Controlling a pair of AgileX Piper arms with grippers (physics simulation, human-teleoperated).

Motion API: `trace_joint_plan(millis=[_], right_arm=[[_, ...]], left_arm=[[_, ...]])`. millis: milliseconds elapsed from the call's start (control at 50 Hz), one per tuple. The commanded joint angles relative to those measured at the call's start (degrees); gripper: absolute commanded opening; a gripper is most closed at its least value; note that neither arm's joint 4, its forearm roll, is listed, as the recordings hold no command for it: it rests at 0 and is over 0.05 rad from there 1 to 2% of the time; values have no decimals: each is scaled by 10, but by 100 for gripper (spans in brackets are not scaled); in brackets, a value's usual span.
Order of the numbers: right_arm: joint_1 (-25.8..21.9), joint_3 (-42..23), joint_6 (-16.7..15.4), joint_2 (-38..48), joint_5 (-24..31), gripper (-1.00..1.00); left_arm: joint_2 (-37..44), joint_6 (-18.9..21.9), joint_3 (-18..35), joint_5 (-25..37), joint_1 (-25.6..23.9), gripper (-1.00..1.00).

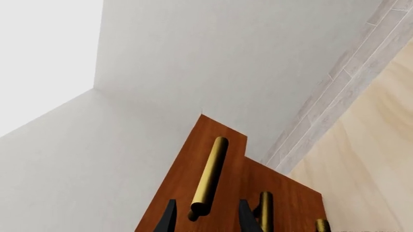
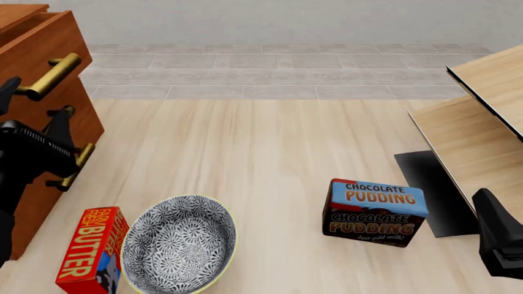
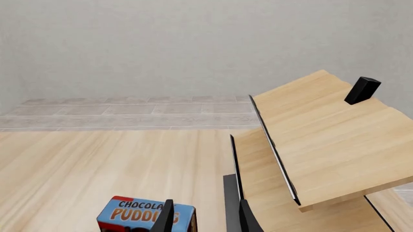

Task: Close the top drawer of the cabinet.

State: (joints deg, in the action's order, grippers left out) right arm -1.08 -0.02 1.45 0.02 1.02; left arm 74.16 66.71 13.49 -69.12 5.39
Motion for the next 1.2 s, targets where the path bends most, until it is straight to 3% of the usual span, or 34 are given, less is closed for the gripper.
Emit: trace_joint_plan(millis=[20, 440, 1200], right_arm=[[0, 0, -1, 0, 1, 100], [2, 0, 1, 0, 4, 100], [2, 0, 5, 0, 4, 100]], left_arm=[[-3, -3, 9, -8, 30, 100], [-2, -3, 18, -8, 61, 100], [24, -6, 49, -8, 167, 100]])
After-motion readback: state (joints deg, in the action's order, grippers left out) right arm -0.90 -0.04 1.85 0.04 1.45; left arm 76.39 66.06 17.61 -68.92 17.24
